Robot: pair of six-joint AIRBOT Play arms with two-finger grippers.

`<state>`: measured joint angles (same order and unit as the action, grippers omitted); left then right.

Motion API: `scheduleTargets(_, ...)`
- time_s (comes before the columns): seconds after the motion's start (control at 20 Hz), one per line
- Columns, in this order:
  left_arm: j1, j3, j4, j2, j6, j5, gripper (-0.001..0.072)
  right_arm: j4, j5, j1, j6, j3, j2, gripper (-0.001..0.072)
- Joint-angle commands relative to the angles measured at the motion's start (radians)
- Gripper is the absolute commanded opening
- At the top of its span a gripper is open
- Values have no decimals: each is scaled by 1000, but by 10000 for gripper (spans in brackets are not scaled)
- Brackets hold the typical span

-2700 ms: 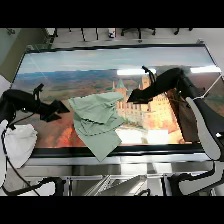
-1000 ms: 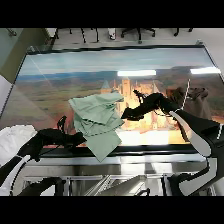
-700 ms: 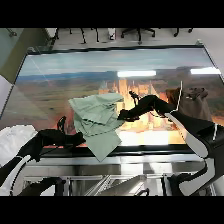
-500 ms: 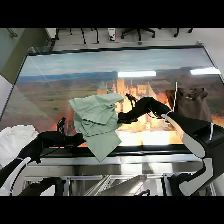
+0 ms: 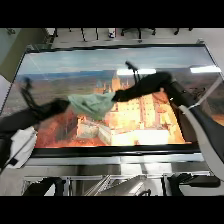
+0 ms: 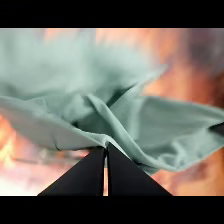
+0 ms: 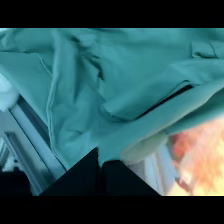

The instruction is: Fold the shirts.

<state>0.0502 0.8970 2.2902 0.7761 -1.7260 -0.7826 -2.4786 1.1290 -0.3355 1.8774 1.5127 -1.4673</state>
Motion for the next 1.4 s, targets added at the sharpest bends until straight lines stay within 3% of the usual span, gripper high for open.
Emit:
scheduleTargets(0.0,-60,413,13,-147,18,-7,11,-13,-32,23,5,279,185,18)
scheduleTargets(0.2,-71,867,17,-73,61,-63,11,-12,-194,19,86,531,342,18)
scheduleTargets(0.35,-71,1164,17,52,103,-122,11,-9,-320,19,140,557,438,19)
scheduleTargets(0.5,-71,1312,21,164,145,-146,11,-8,-331,18,162,555,457,19)
scheduleTargets(0.65,-64,1204,65,216,142,-171,11,19,-302,-13,162,528,386,18)
scheduleTargets(0.75,-9,1057,45,242,79,-154,11,69,-284,-35,162,479,300,18)
scheduleTargets(1.05,108,800,-240,547,51,-148,11,80,-319,-54,135,297,-117,18)
scheduleTargets(1.2,65,764,-236,749,51,-131,12,20,-363,-59,134,294,-319,19)
scheduleTargets(1.35,47,764,-192,880,51,-136,12,17,-346,-58,112,294,-401,19)
